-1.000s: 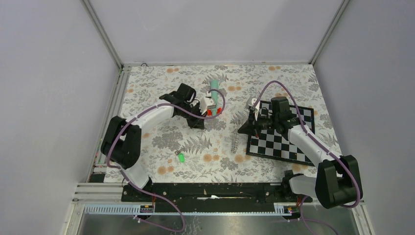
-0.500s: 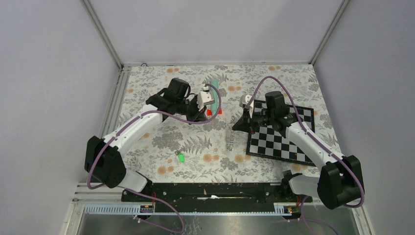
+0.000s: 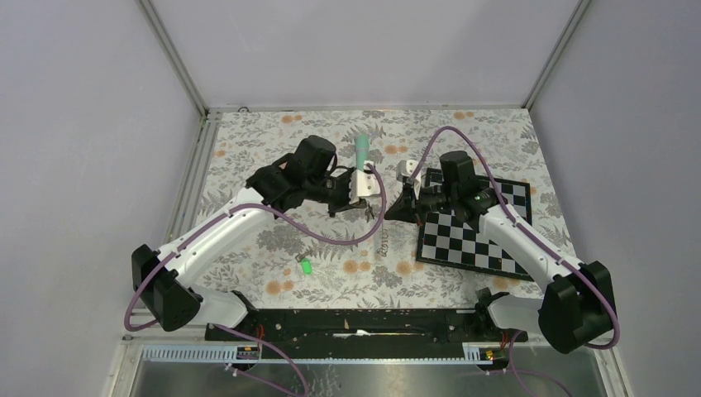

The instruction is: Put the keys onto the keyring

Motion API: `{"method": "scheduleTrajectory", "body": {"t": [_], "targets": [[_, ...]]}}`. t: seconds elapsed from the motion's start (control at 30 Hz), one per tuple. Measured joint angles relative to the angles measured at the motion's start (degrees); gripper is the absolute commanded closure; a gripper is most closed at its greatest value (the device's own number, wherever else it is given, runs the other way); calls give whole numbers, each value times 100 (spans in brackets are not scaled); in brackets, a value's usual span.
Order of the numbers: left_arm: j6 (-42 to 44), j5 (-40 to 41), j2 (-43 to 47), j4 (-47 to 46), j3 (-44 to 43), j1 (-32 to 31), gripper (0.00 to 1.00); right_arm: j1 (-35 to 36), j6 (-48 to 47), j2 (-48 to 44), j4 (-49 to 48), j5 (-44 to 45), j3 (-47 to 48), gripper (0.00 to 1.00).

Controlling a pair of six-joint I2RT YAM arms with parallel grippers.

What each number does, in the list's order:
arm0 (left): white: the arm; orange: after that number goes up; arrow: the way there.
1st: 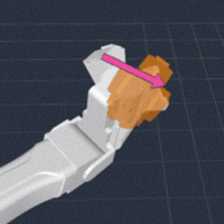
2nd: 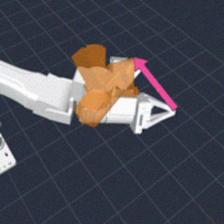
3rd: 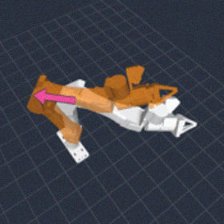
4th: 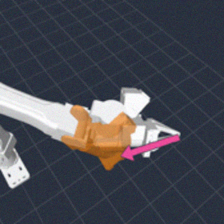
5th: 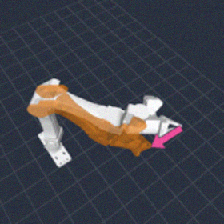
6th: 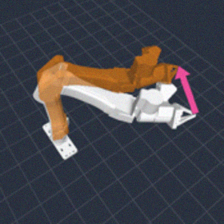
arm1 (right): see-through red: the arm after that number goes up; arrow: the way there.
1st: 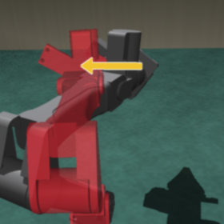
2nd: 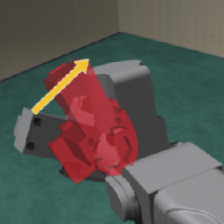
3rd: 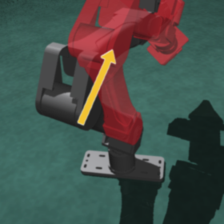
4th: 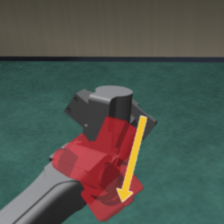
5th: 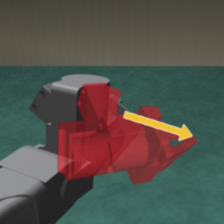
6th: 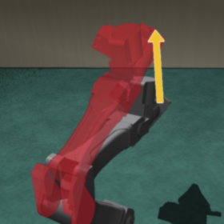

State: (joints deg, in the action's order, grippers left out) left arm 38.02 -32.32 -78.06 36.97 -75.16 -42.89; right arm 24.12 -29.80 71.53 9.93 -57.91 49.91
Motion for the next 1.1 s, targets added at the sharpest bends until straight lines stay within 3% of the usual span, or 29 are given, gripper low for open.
{"method": "scheduleTrajectory", "body": {"t": [0.43,0.63,0.8,1.1], "targets": [[164,581,66,505,267,-35,100,7,345,238,164,540,2,100],[44,251,50,533,476,-35,100,11,608,334,221,905,2,100],[-142,-162,-299,302,479,-42,100,13,861,494,122,890,-2,100],[-208,-133,-1145,-114,479,-50,100,15,1019,566,-127,662,-214,100]]}}
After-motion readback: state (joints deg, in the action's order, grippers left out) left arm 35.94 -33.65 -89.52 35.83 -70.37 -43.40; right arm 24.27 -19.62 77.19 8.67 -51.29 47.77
